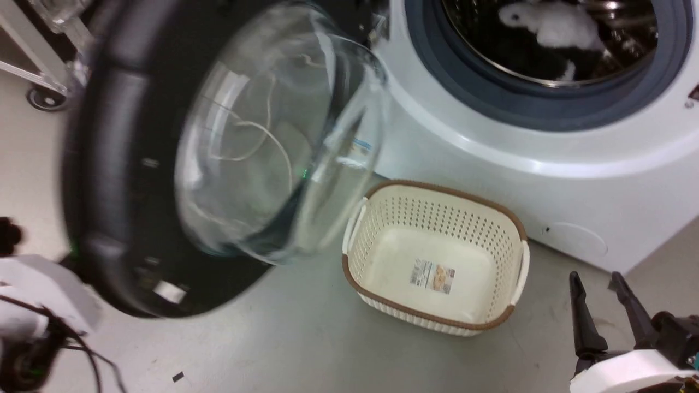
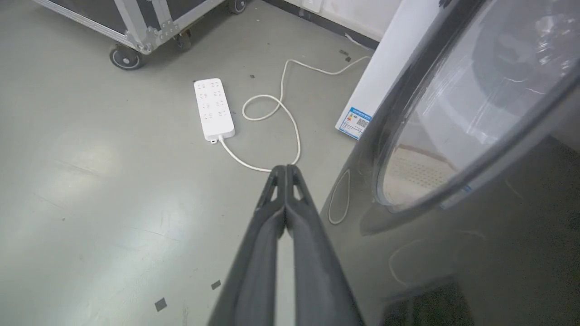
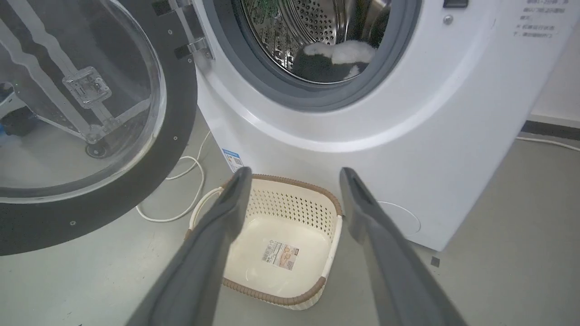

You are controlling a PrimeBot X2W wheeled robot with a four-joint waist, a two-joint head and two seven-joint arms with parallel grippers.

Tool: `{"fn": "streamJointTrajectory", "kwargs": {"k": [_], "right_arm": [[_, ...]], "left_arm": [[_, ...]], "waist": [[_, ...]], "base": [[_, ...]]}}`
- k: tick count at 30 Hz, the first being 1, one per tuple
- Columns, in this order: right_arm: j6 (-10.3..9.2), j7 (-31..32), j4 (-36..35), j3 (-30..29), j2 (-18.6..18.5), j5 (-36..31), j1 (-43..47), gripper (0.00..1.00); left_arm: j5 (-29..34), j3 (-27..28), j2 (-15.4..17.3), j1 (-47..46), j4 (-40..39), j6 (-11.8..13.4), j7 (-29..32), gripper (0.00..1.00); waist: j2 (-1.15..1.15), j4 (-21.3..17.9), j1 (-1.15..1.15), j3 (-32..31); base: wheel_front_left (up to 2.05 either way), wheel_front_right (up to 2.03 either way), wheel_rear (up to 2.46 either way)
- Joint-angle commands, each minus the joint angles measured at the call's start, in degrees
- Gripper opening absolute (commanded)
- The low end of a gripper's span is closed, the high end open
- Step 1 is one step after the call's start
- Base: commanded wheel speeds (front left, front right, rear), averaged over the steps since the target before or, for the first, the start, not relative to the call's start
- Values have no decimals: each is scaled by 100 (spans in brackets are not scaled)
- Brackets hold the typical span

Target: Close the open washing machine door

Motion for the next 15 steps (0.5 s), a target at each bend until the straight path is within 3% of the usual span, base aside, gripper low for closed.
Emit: {"fn": "streamJointTrajectory", "kwargs": {"k": [1, 6, 13, 15], "right_arm": [[4, -77, 53, -10, 5, 76, 18, 100], [5, -359, 432, -23, 5, 297, -10, 100], [5, -648, 863, -47, 6, 560, 7, 100], [5, -808, 1081, -149, 6, 683, 18, 100]], "left_arm": [[-171, -109, 103, 70, -105, -25, 125, 0], [-887, -876, 272, 309, -1023, -55, 698, 0], [-1566, -1890, 251, 522, -2201, -96, 910, 0], [-1723, -2776, 145, 393, -2644, -131, 755, 0]], "waist": [[0, 98, 0, -133], [0, 236, 0, -412], [0, 186, 0, -651], [0, -89, 0, -663]], "base": [[0, 0, 0], [0, 0, 0], [0, 0, 0], [0, 0, 0]]}}
